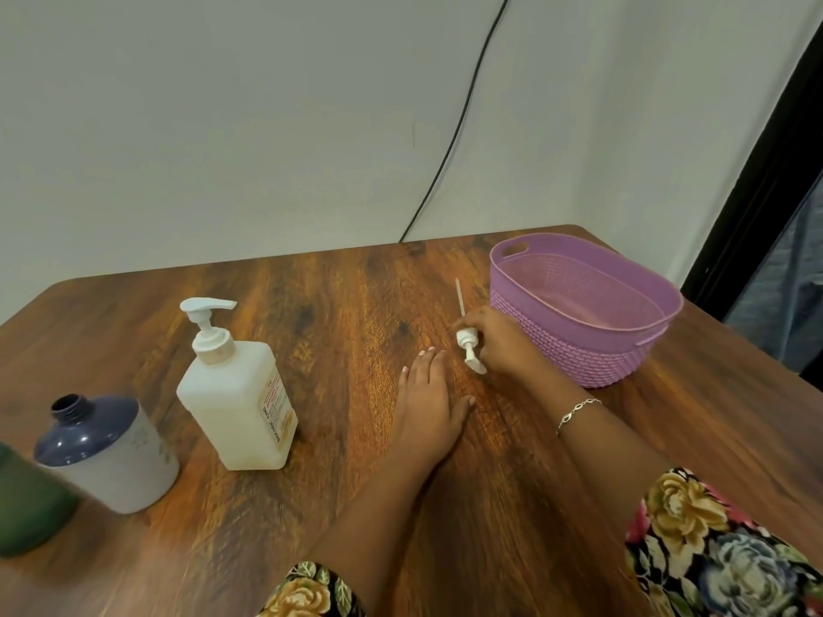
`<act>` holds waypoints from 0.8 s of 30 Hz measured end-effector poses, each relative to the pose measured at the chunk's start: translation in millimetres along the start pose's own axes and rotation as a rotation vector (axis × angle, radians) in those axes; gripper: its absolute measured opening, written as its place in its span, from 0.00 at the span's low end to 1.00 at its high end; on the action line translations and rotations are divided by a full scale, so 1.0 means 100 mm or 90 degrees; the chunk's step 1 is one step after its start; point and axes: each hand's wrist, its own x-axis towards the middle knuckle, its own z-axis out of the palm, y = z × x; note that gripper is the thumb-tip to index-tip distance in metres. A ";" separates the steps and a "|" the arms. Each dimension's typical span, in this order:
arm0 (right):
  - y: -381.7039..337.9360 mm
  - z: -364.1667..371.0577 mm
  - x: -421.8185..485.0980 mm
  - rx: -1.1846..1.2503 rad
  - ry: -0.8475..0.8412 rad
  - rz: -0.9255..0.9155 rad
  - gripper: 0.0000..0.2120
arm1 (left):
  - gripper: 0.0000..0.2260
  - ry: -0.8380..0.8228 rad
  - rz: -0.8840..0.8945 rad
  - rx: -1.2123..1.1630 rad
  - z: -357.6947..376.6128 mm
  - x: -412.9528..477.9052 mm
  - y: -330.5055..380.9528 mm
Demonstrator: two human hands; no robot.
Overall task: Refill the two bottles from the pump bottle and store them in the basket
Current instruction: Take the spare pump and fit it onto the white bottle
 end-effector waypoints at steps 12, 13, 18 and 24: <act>-0.32 -0.05 -0.21 0.098 0.144 -0.104 0.14 | 0.32 0.088 -0.016 -0.048 -0.31 -0.13 -0.05; -0.36 -0.06 -0.23 0.107 0.160 -0.110 0.15 | 0.32 0.092 -0.022 -0.051 -0.33 -0.15 -0.06; -0.54 -0.12 -0.34 0.140 0.194 -0.102 0.16 | 0.31 0.114 -0.033 -0.066 -0.48 -0.28 -0.11; -0.80 -0.15 -0.54 0.159 0.188 -0.127 0.14 | 0.27 0.247 -0.018 -0.053 -0.61 -0.54 -0.20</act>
